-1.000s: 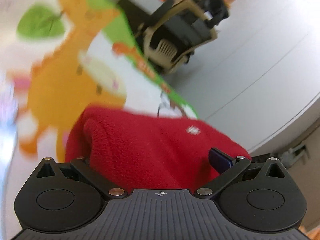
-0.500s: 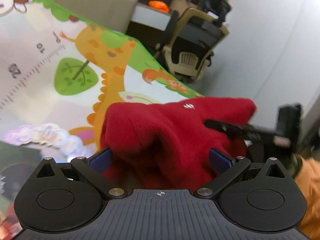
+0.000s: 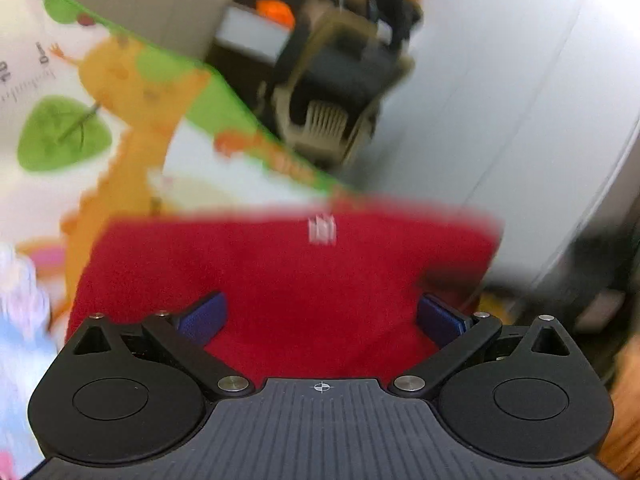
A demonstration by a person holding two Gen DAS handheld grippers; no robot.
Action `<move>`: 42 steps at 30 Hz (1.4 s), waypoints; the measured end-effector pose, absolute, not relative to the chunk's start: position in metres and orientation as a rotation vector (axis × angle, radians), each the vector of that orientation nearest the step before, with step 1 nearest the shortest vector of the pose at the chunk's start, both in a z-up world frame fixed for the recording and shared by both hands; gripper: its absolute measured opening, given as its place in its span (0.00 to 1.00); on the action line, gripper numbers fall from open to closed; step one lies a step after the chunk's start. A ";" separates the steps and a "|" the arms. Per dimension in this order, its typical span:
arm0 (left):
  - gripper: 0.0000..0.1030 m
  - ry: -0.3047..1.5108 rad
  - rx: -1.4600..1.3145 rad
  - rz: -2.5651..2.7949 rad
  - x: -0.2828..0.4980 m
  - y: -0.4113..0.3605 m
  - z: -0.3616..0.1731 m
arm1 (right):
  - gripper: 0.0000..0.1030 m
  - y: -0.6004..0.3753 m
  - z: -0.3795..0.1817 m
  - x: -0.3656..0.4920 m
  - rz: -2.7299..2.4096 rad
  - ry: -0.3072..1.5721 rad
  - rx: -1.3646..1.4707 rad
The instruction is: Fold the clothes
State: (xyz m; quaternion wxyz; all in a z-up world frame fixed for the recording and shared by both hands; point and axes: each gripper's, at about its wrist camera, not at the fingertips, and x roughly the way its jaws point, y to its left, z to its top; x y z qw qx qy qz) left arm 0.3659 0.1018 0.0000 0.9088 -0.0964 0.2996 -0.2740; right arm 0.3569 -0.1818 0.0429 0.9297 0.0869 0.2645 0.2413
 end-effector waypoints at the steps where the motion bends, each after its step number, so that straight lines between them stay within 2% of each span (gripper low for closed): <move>1: 1.00 0.590 -0.128 -0.553 0.357 0.094 -0.001 | 0.98 -0.185 0.051 0.349 0.483 0.502 0.150; 3: 1.00 0.580 -0.086 -0.536 0.351 0.086 0.001 | 1.00 -0.182 0.070 0.338 0.443 0.383 0.081; 6: 1.00 0.592 -0.102 -0.529 0.355 0.085 0.003 | 1.00 -0.176 0.077 0.347 0.333 0.362 0.050; 9: 1.00 0.591 -0.099 -0.522 0.352 0.089 0.006 | 1.00 -0.172 0.038 0.374 0.227 0.551 -0.009; 12: 1.00 0.580 -0.087 -0.524 0.347 0.090 0.004 | 1.00 -0.191 0.007 0.364 0.219 0.609 0.163; 18: 1.00 0.566 -0.078 -0.534 0.353 0.093 -0.002 | 1.00 -0.189 -0.008 0.343 0.160 0.565 0.274; 27: 1.00 0.545 -0.063 -0.432 0.374 0.111 0.007 | 1.00 -0.153 -0.004 0.368 0.149 0.526 0.284; 34: 1.00 0.456 -0.057 -0.277 0.280 0.111 0.013 | 1.00 -0.165 -0.010 0.344 0.143 0.447 0.268; 39: 1.00 0.576 -0.132 -0.157 0.178 0.142 0.005 | 1.00 -0.176 0.003 0.304 0.141 0.403 0.249; 42: 1.00 0.575 -0.135 -0.066 0.126 0.152 0.009 | 1.00 -0.174 0.008 0.264 0.188 0.372 0.180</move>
